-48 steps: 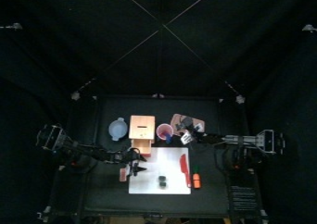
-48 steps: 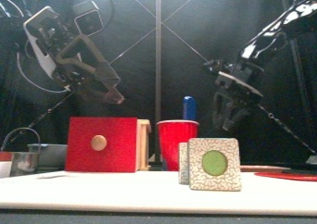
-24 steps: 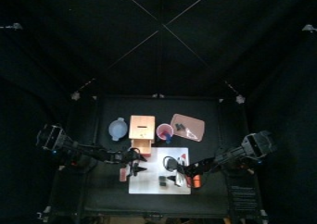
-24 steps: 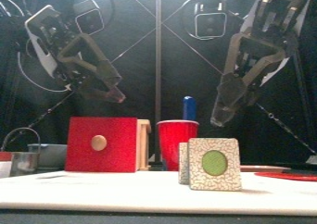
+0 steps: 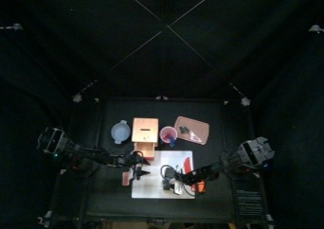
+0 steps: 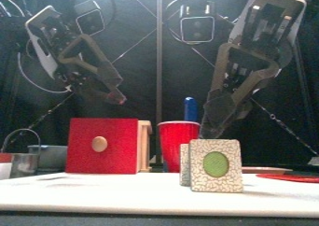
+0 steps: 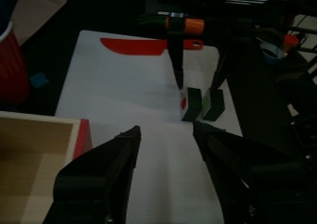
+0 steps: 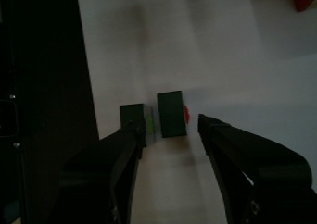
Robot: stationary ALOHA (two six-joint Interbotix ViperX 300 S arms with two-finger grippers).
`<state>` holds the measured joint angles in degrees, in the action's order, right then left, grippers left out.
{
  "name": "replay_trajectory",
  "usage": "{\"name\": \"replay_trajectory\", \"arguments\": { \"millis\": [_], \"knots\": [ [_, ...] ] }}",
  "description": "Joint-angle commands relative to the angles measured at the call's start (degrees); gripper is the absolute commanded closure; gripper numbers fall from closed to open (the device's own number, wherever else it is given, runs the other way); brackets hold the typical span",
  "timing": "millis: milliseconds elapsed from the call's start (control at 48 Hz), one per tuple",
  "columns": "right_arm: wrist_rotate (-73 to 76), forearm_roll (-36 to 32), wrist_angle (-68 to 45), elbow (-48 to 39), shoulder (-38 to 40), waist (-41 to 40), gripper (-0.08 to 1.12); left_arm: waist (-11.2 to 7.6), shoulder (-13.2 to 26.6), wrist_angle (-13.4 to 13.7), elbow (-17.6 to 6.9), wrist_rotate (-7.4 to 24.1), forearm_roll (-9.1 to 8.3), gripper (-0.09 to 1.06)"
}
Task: Place sushi on board then cut the sushi with the knife then place the pieces on the plate
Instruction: Place the 4 sushi pieces on the plate
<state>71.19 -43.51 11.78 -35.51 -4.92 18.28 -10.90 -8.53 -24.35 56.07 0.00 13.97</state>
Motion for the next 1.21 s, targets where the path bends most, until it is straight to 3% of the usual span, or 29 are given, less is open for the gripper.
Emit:
{"name": "replay_trajectory", "arguments": {
  "millis": [21, 396, 708, 917, 1208],
  "knots": [
    [-0.09, -0.44, -0.35, 1.41, 0.44, -0.18, 0.20, 0.00, -0.18, -0.26, -1.14, 0.09, 0.00, 0.11],
    [0.00, -0.26, -0.44, 1.85, -2.02, -1.05, 0.23, -0.09, -0.18, -0.09, -0.79, 0.09, 0.88, 0.11],
    [-0.18, -0.44, 0.18, 2.81, -2.20, -1.41, 0.50, -0.35, -0.18, 0.00, -0.53, 0.09, 1.85, 0.11],
    [-0.18, -0.44, 8.26, 0.97, 3.87, -2.46, 0.53, -0.35, -0.18, 0.00, -0.44, 0.09, 2.20, 0.11],
    [0.70, -0.18, 24.26, -8.17, 18.81, -8.88, 0.52, -0.35, -0.18, 0.00, -0.44, 0.09, 2.20, 0.11]
  ]
}}
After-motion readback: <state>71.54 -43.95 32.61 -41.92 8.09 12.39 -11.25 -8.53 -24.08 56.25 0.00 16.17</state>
